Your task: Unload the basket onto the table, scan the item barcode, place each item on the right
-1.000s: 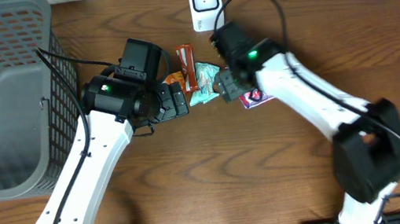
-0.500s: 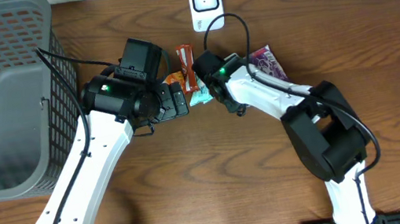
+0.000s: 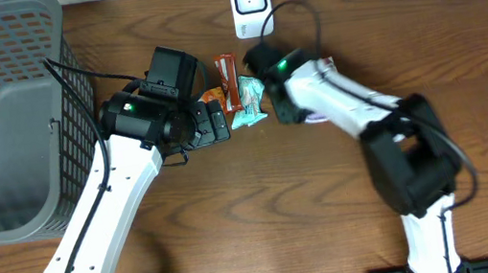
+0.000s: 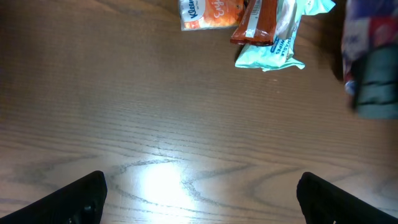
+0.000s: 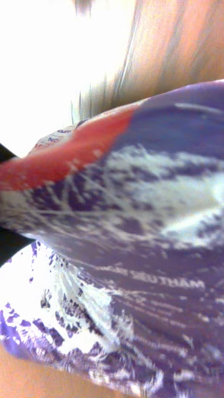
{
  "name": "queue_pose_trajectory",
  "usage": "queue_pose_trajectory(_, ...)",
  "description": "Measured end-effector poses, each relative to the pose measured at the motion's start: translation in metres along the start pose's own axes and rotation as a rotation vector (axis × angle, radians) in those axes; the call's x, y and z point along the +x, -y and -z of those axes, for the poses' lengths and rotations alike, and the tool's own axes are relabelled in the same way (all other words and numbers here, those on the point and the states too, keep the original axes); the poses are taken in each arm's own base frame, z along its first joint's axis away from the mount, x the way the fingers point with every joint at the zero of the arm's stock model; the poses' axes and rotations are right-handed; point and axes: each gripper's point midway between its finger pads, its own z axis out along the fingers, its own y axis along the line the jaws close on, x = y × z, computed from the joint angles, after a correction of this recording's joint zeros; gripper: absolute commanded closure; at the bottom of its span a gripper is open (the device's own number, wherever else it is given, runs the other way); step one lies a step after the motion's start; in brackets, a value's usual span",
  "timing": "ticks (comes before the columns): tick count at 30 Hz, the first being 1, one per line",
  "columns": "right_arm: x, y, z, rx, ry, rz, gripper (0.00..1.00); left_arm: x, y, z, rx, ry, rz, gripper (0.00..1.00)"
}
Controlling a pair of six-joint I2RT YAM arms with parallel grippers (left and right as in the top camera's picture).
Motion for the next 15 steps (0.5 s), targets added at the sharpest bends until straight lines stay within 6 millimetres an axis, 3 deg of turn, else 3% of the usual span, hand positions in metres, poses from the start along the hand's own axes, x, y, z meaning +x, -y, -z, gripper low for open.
queue_pose_trajectory(5, -0.037, -0.002, 0.067, -0.441, 0.075, -0.081, 0.99, 0.0, 0.0, 0.0, 0.0, 0.0, 0.0, 0.02)
queue_pose_trajectory(8, -0.048, 0.003, 0.101, -0.675, 0.106, -0.104, 0.99, 0.0, 0.0, 0.0, 0.0, 0.0, 0.0, 0.02)
queue_pose_trajectory(11, -0.045, 0.002, 0.109, -0.867, 0.078, -0.12, 0.99, 0.0, 0.0, 0.0, 0.0, 0.0, 0.0, 0.02)
queue_pose_trajectory(15, -0.026, -0.008, 0.09, -1.064, -0.029, -0.164, 0.99, 0.0, 0.0, 0.0, -0.001, 0.0, 0.0, 0.02)
